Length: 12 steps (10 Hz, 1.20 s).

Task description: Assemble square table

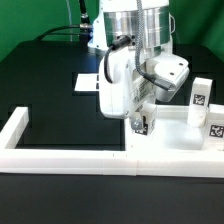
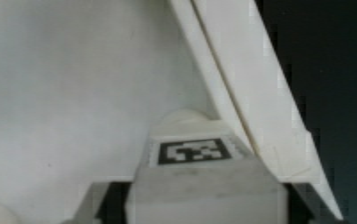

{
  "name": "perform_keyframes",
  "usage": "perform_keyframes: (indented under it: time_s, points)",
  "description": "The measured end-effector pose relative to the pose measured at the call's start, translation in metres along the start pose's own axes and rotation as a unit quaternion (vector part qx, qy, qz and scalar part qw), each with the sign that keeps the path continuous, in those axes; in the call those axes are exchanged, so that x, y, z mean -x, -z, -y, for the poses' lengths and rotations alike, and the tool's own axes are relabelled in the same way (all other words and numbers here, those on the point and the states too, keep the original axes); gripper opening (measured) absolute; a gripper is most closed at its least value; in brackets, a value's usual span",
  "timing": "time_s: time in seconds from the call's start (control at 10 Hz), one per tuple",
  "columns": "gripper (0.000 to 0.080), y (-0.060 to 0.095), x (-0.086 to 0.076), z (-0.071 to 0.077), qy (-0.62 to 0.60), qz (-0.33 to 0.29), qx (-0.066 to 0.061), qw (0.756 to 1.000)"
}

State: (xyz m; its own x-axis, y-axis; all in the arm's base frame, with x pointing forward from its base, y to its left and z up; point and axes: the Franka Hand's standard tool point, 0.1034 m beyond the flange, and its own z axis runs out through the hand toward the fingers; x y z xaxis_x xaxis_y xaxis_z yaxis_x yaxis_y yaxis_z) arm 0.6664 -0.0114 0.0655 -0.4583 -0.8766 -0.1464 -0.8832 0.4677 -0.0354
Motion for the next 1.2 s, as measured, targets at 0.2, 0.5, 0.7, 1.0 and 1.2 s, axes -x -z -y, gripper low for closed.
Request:
perform_keyframes:
  time_s: [0.2, 0.5, 0.7, 1.0, 1.2]
  points:
    - [0.0612, 0.001, 0.0, 0.0, 0.0, 0.0, 0.0, 1.0]
    - [0.0647, 0.042, 0.007, -0.005, 0.029, 0.019, -0.022, 0.999]
    - [0.0649, 0.067, 0.009, -0.01, 0.033, 0.032, -0.024, 0.999]
    - [0.0649, 0.065, 0.009, -0.01, 0.035, 0.031, -0.019, 0.999]
    - [0.0649, 0.065, 0.009, -0.01, 0.035, 0.03, -0.018, 0.999]
